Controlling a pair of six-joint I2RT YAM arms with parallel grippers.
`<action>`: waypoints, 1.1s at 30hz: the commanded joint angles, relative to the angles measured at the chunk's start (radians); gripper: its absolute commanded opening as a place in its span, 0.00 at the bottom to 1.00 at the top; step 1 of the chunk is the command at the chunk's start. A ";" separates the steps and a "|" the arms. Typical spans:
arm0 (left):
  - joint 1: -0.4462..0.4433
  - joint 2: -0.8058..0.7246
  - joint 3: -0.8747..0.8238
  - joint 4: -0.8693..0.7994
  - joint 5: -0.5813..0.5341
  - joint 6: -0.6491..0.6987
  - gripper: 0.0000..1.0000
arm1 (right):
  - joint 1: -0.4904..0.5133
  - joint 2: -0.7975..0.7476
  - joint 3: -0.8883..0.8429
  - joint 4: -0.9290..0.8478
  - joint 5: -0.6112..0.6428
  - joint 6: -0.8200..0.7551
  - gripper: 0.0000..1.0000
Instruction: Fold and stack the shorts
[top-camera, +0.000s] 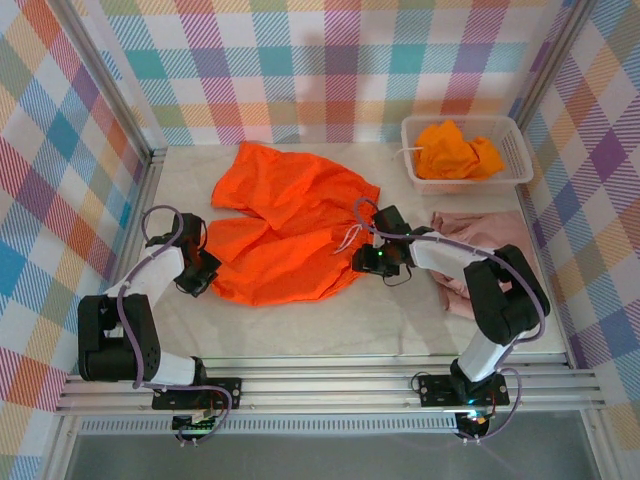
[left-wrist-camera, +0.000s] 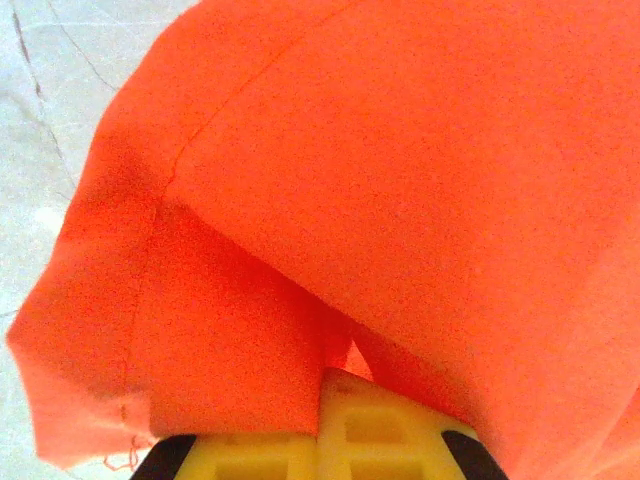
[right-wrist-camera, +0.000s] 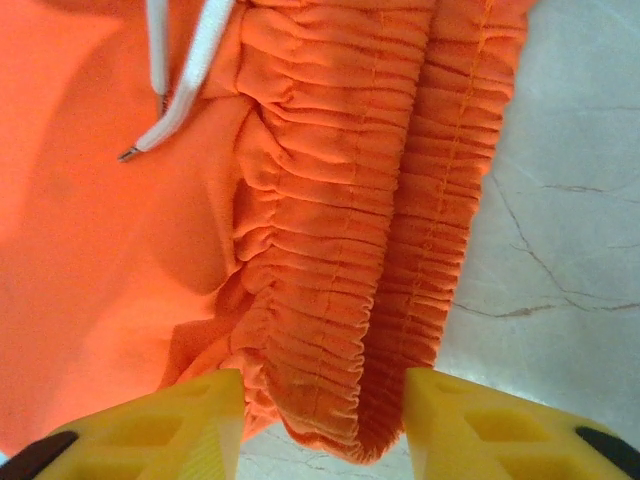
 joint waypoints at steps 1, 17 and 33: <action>-0.008 0.004 -0.008 0.003 0.009 0.009 0.00 | 0.010 0.047 0.025 0.007 -0.010 -0.020 0.42; -0.008 -0.047 0.028 -0.041 -0.028 0.032 0.00 | 0.012 0.066 0.087 -0.072 0.068 -0.083 0.00; -0.008 -0.239 0.253 -0.253 -0.139 0.118 0.00 | -0.008 -0.255 0.128 -0.231 0.105 -0.126 0.00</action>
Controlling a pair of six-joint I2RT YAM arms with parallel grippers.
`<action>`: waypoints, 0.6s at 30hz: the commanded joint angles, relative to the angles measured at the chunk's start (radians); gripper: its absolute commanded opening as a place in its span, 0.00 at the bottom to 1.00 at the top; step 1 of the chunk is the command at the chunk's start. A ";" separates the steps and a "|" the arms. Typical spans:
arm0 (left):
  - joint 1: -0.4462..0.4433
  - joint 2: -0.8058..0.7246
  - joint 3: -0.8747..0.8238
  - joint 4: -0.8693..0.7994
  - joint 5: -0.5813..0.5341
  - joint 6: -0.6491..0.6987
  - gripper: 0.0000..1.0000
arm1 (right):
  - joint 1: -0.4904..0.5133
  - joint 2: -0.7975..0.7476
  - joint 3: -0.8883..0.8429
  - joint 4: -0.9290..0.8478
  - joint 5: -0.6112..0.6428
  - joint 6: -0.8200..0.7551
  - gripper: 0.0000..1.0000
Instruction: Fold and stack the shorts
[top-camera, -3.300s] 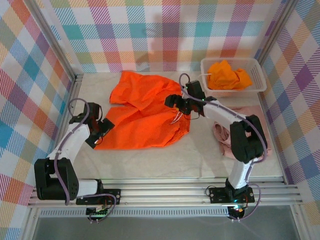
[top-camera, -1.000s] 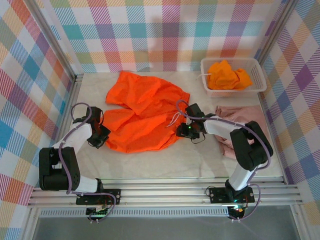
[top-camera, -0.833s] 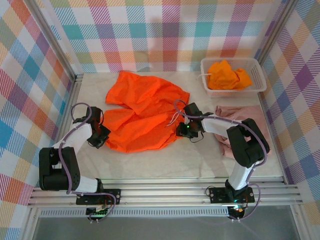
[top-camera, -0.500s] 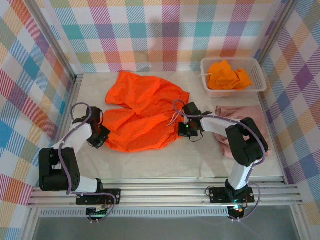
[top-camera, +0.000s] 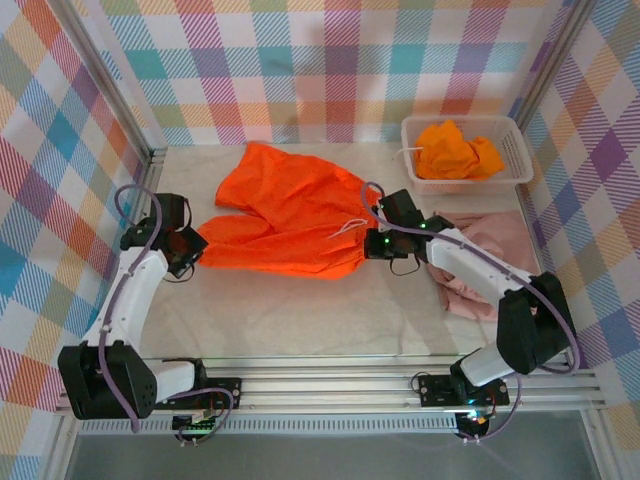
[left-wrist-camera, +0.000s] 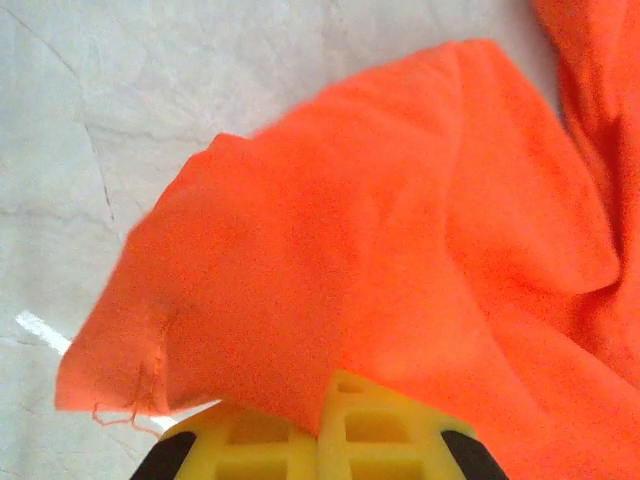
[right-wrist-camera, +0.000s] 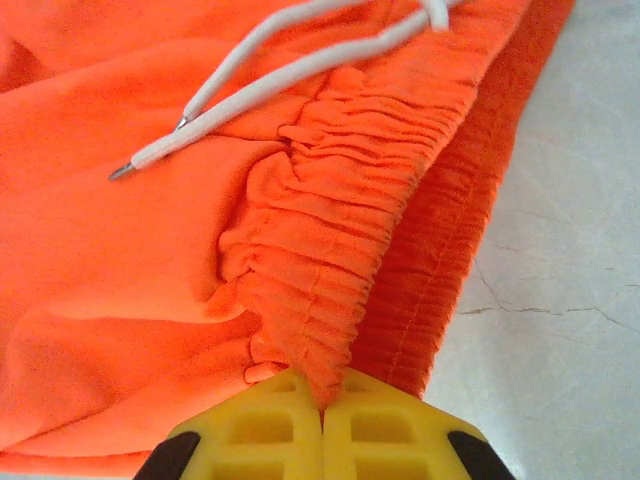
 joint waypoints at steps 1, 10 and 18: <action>-0.008 -0.039 0.062 -0.084 -0.040 0.057 0.00 | -0.009 -0.052 0.016 -0.064 0.008 -0.021 0.00; -0.011 -0.118 0.085 -0.056 0.113 0.217 0.07 | -0.012 -0.131 -0.049 -0.093 0.047 -0.022 0.00; -0.011 -0.201 0.050 -0.047 0.130 0.237 0.44 | -0.010 -0.198 -0.199 -0.083 -0.085 -0.020 0.00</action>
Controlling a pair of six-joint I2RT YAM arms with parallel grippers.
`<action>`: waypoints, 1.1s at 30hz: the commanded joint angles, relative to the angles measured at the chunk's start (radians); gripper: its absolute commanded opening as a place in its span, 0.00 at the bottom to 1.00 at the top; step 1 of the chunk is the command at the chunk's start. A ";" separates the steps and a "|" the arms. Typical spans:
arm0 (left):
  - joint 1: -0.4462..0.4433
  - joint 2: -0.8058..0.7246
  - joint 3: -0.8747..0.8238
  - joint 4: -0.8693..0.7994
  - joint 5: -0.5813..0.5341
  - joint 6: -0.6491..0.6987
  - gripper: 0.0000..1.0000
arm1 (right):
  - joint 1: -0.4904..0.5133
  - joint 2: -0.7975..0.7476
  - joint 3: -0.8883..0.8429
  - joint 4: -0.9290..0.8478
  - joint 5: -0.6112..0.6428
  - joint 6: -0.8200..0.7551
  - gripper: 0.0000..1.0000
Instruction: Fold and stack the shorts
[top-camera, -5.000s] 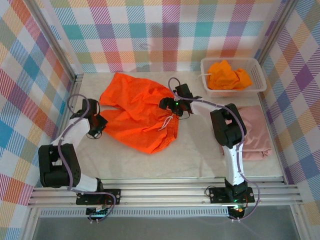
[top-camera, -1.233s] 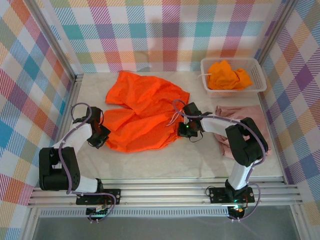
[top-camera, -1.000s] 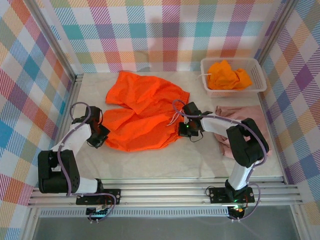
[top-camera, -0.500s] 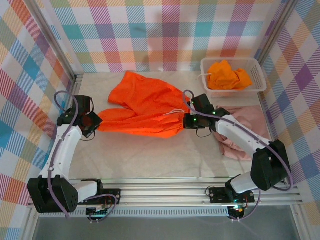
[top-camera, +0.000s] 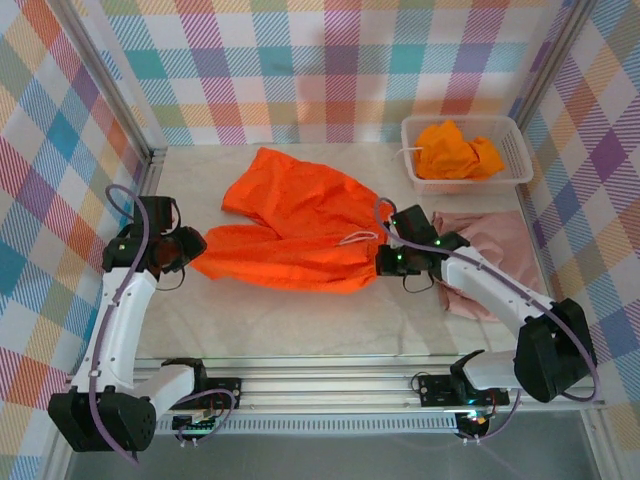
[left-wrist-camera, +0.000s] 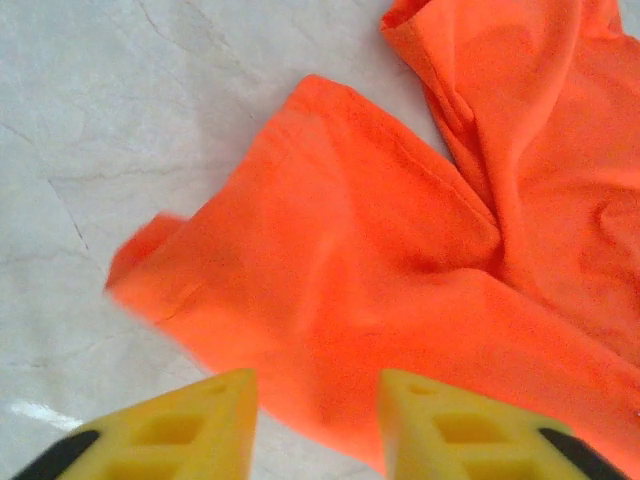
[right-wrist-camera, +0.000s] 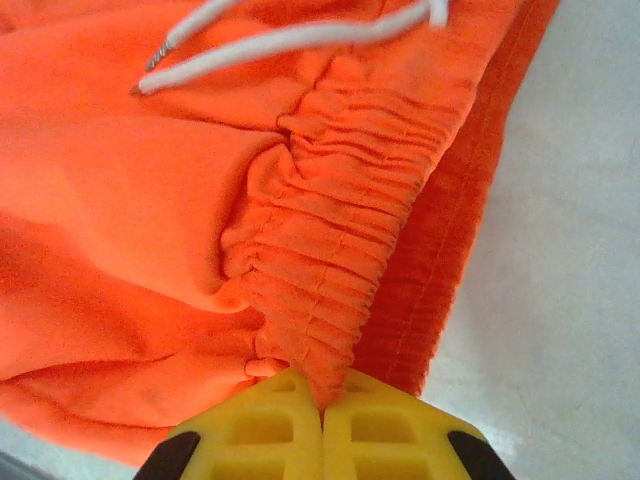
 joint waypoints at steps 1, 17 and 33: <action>-0.005 -0.053 0.010 0.018 0.039 0.033 0.52 | -0.006 -0.057 -0.054 -0.031 -0.085 -0.024 0.00; -0.101 0.231 0.075 0.380 0.289 -0.073 1.00 | -0.006 -0.197 -0.036 -0.097 0.047 0.000 0.83; -0.156 0.951 0.511 0.628 0.346 -0.173 1.00 | -0.095 0.486 0.445 0.046 -0.027 -0.005 0.96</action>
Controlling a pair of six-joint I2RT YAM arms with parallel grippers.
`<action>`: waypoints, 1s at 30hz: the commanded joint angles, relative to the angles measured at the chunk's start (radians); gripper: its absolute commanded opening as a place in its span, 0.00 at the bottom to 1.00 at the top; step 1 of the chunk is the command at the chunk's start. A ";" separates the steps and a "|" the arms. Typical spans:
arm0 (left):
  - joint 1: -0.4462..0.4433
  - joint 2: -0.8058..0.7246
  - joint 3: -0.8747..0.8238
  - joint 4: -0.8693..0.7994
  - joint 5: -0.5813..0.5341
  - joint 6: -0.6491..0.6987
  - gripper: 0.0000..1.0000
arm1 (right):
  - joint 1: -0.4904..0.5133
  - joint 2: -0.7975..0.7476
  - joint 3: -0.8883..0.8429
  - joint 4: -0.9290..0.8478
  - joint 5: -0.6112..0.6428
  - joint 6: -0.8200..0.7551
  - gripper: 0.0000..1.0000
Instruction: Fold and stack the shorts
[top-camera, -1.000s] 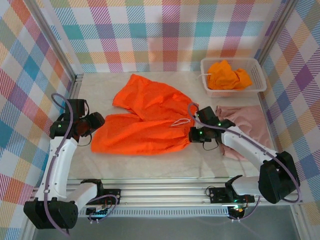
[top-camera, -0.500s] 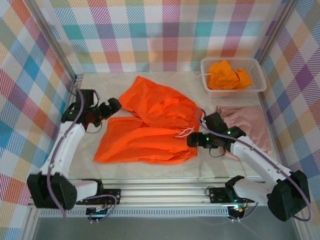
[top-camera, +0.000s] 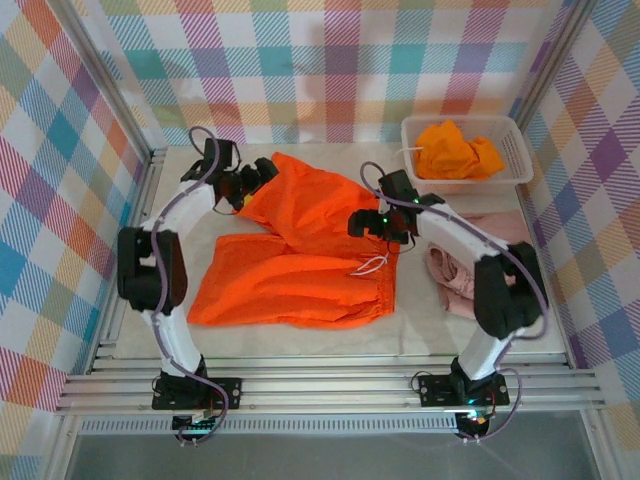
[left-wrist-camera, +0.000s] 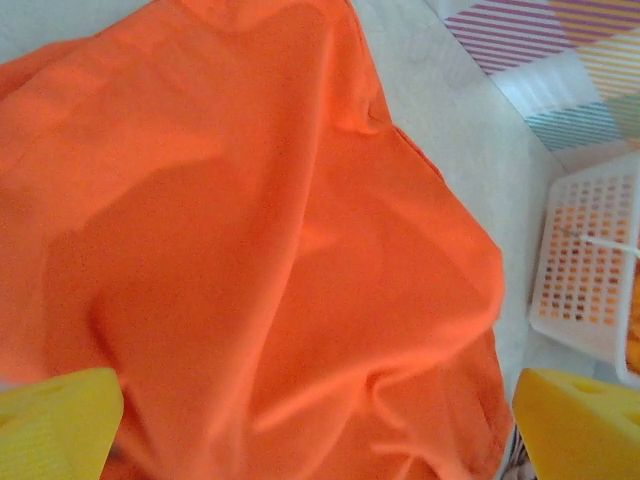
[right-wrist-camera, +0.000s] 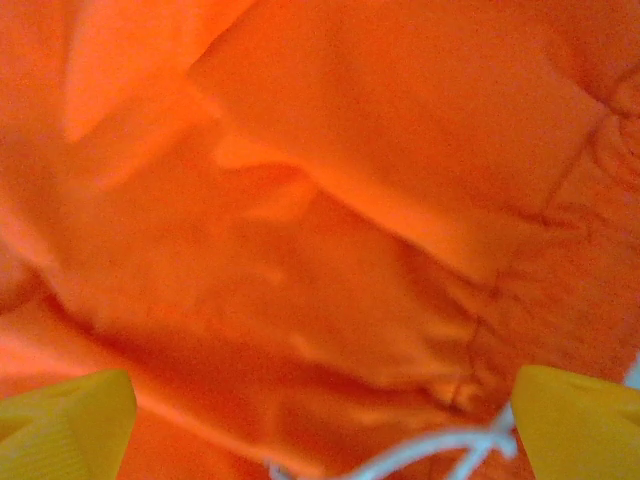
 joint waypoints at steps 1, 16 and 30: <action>-0.004 0.110 0.100 0.049 0.017 -0.014 1.00 | -0.014 0.093 0.096 0.005 -0.025 -0.011 0.96; 0.099 0.183 -0.104 0.169 -0.033 -0.033 1.00 | -0.040 0.442 0.413 -0.080 -0.054 -0.010 0.97; 0.192 0.063 -0.304 0.280 -0.065 -0.053 1.00 | -0.099 0.740 0.863 -0.257 -0.060 0.018 0.97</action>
